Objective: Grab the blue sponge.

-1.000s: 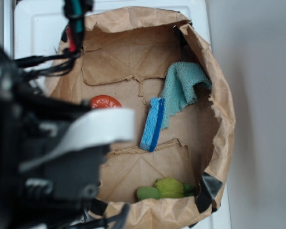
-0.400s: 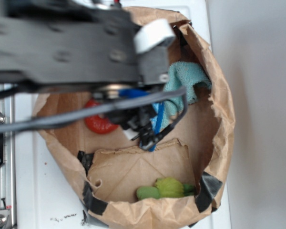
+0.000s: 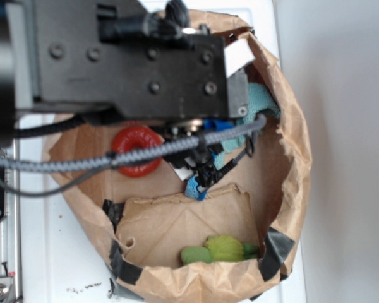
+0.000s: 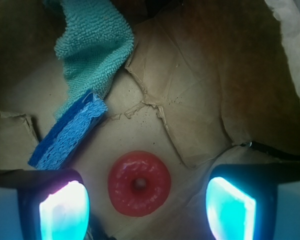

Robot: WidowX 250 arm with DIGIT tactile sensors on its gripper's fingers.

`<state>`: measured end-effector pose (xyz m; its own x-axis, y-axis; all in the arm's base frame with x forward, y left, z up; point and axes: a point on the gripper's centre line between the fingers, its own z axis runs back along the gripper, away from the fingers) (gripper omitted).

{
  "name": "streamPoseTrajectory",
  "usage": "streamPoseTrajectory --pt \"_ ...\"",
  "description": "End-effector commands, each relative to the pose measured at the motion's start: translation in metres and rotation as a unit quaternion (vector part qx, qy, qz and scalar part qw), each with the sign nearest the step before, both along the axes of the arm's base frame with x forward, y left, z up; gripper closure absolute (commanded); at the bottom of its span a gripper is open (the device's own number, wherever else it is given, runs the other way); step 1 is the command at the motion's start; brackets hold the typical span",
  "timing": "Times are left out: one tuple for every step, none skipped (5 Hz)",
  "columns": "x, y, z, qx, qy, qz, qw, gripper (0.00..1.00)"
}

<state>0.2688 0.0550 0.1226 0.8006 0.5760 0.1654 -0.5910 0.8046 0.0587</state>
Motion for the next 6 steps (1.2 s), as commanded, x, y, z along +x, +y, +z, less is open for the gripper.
streamPoseTrajectory --pt "0.002 0.011 0.021 0.007 -0.034 0.008 0.999 0.0" --pt "0.02 -0.008 -0.008 0.009 -0.073 0.032 0.997 0.0" --pt "0.033 -0.025 -0.032 0.024 -0.096 0.056 0.994 0.0" --pt "0.027 -0.038 -0.038 0.002 -0.114 0.043 0.993 0.0" --pt "0.024 -0.039 -0.032 -0.011 -0.119 0.04 0.992 0.0" --pt "0.025 -0.038 -0.021 -0.028 -0.107 0.044 0.993 0.0"
